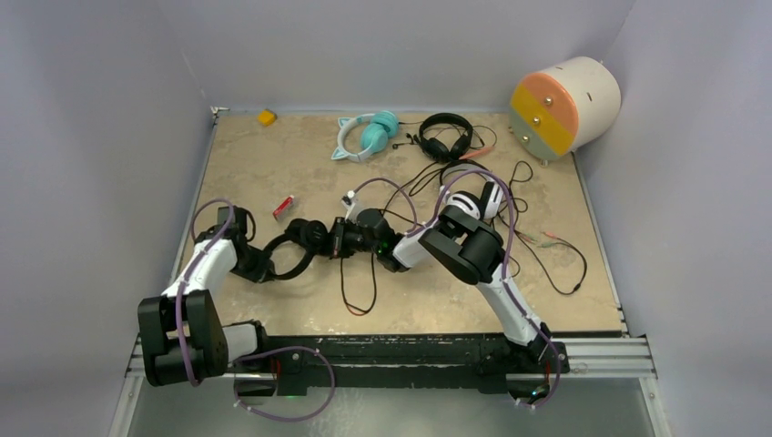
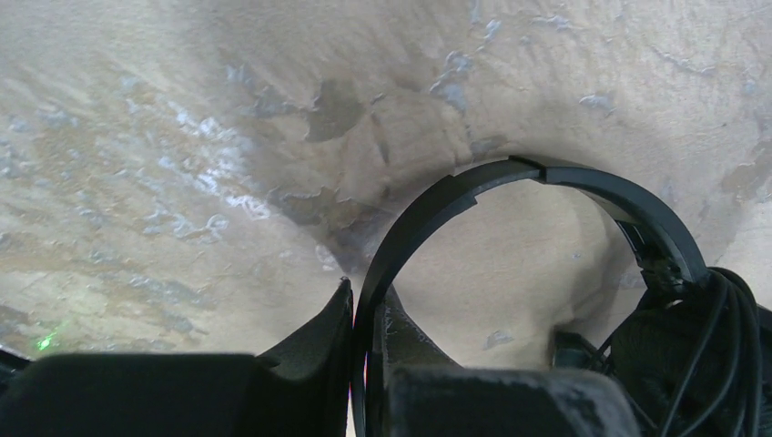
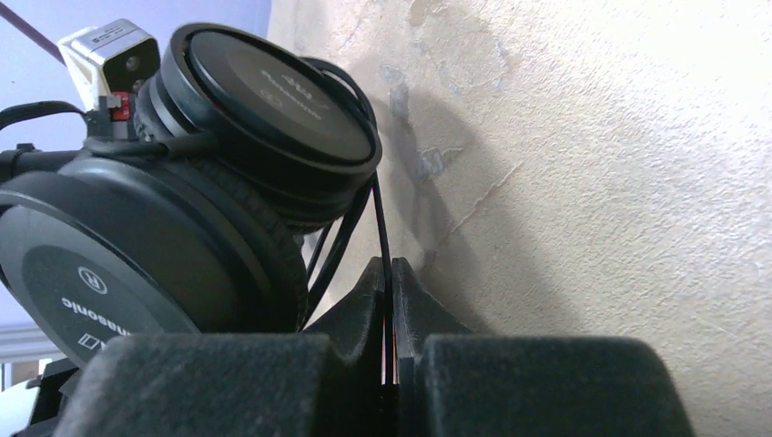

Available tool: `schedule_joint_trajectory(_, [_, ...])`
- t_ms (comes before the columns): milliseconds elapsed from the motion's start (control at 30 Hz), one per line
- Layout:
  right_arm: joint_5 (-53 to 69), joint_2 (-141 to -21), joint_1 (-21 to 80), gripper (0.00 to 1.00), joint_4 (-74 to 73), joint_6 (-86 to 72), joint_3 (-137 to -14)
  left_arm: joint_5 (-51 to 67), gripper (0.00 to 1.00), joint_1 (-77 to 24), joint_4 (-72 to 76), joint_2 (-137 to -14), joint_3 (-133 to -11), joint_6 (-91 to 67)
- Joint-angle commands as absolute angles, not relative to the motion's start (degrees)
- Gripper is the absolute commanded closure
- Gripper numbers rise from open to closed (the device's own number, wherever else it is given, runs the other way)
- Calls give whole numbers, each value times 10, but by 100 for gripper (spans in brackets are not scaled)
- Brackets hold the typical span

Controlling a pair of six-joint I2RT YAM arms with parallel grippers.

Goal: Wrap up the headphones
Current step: Place the headphones at the center of the board.

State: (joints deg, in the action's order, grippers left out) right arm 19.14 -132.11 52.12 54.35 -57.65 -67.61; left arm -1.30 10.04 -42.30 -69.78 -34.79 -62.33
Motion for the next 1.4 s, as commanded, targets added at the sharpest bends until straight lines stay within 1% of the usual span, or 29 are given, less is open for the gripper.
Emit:
schedule_joint_trajectory(0, [203,-1324,521,96,570,-588,-652,-94,100,106,-349,-723,-361,-679])
schedule_joint_trajectory(67, [211,-1318,521,96,586,-592,-639,-101,100,106,-351,-734,-370,-670])
schedule_joint_trajectory(133, [212,-1312,521,95,567,-587,-636,-115,100,106,-362,-746,-379,-666])
schedule_joint_trajectory(200, [212,-1308,521,90,557,-586,-630,-117,100,107,-365,-752,-383,-662])
schedule_joint_trajectory(300, [215,-1300,521,86,554,-595,-621,-107,100,106,-352,-756,-378,-655])
schedule_joint_trajectory(400, [210,-1287,520,89,539,-590,-622,-101,100,104,-351,-768,-382,-647])
schedule_joint_trajectory(500, [212,-1279,518,97,513,-580,-632,-101,100,104,-361,-784,-390,-646])
schedule_joint_trajectory(533, [216,-1278,519,96,505,-580,-636,-105,100,104,-366,-790,-393,-647])
schedule_joint_trajectory(567, [222,-1277,519,93,492,-582,-642,-107,100,104,-368,-796,-396,-648])
schedule_joint_trajectory(633, [226,-1273,519,82,488,-590,-646,-109,100,103,-370,-800,-397,-649])
schedule_joint_trajectory(667, [223,-1268,519,81,491,-591,-643,-112,100,103,-370,-799,-397,-649])
schedule_joint_trajectory(767, [224,-1245,519,81,505,-595,-623,-129,100,103,-377,-798,-400,-651])
schedule_joint_trajectory(933, [241,-1206,519,77,494,-585,-597,-161,100,103,-390,-804,-401,-669])
schedule_joint_trajectory(1100, [231,-1149,519,76,493,-547,-554,-155,100,104,-358,-812,-395,-649])
schedule_joint_trajectory(1167, [219,-1122,519,76,524,-536,-525,-150,100,104,-342,-796,-387,-639])
schedule_joint_trajectory(1267, [211,-1089,519,76,528,-519,-505,-173,93,104,-367,-786,-404,-637])
schedule_joint_trajectory(1367, [211,-1074,519,76,516,-507,-501,-185,81,104,-407,-778,-438,-623])
